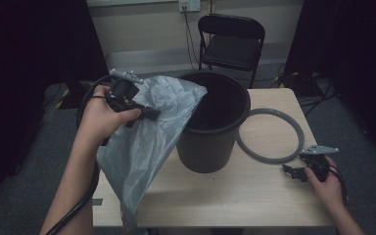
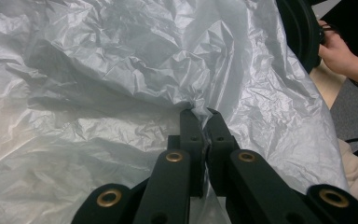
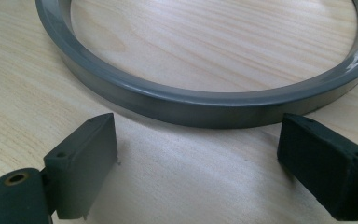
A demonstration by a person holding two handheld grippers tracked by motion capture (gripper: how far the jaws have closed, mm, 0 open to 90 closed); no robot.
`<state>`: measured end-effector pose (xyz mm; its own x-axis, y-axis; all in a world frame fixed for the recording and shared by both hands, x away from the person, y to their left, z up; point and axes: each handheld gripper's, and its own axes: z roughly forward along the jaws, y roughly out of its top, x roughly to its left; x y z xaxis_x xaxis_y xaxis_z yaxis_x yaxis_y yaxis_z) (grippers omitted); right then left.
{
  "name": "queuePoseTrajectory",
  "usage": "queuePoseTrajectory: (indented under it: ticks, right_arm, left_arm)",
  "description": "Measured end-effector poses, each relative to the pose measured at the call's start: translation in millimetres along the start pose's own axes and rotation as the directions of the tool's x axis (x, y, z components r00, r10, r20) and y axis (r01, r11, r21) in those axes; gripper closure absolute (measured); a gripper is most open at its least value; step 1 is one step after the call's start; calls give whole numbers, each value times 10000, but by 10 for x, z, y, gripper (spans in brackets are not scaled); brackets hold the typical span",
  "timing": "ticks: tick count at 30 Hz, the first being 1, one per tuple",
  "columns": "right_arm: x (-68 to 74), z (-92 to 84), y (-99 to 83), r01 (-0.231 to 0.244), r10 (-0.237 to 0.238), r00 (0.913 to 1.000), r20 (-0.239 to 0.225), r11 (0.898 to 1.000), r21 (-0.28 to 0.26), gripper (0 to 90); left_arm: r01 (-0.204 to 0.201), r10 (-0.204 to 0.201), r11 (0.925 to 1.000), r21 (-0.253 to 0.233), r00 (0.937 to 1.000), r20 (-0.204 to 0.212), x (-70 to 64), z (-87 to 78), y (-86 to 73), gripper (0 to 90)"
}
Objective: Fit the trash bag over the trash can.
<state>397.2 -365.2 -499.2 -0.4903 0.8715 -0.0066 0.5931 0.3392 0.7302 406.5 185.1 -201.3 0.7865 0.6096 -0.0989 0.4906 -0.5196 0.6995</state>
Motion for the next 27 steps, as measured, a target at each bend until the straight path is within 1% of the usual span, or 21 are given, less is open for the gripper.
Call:
queuePoseTrajectory:
  ticks: [1, 2, 9, 10, 14, 18, 19, 20, 22, 24, 27]
  right_arm:
    - [0, 0, 0, 2, -2, 10000, 1, 10000, -2, 113]
    - [1, 1, 0, -13, 13, 10000, 7, 10000, -4, 113]
    - [0, 0, 0, 1, -1, 10000, 0, 10000, 0, 113]
    - [0, 0, 0, -1, 1, 10000, -2, 10000, 2, 113]
    - [0, 0, 0, 0, 0, 10000, 0, 10000, 1, 113]
    - [0, 0, 0, -3, 3, 10000, -10, 10000, 5, 113]
    - [0, 0, 0, -4, 4, 10000, -10, 10000, 6, 113]
    - [0, 0, 0, -5, 5, 10000, -9, 10000, 3, 113]
    - [0, 0, 0, -5, 5, 10000, -10, 10000, 5, 113]
    - [0, 0, 0, -3, 3, 10000, -11, 10000, 3, 113]
    - [0, 1, 0, -13, 13, 10000, -3, 10000, -1, 113]
  left_arm:
    - [-29, 29, 10000, 8, 10000, 24, -5, 23, 19, 887]
    - [-73, 73, 9999, 71, 10000, -47, -17, 58, 50, 887]
    - [-89, 89, 9998, 203, 10000, 13, -48, 233, 209, 887]
    - [-106, 105, 9998, 196, 9999, 64, -53, 261, 233, 887]
    - [-135, 135, 9997, 205, 9999, 12, -70, 362, 354, 887]
    - [-138, 136, 9998, 172, 9999, 106, -100, 474, 471, 887]
    - [-192, 191, 9996, 194, 9998, 81, -110, 503, 500, 887]
    - [-141, 140, 9998, 148, 9999, 65, -126, 536, 526, 887]
    - [-168, 168, 9998, 127, 9998, 45, -144, 596, 576, 887]
    - [-141, 141, 9999, 84, 9999, -51, -158, 649, 613, 887]
    - [-116, 118, 9998, 155, 9998, -141, -164, 738, 659, 887]
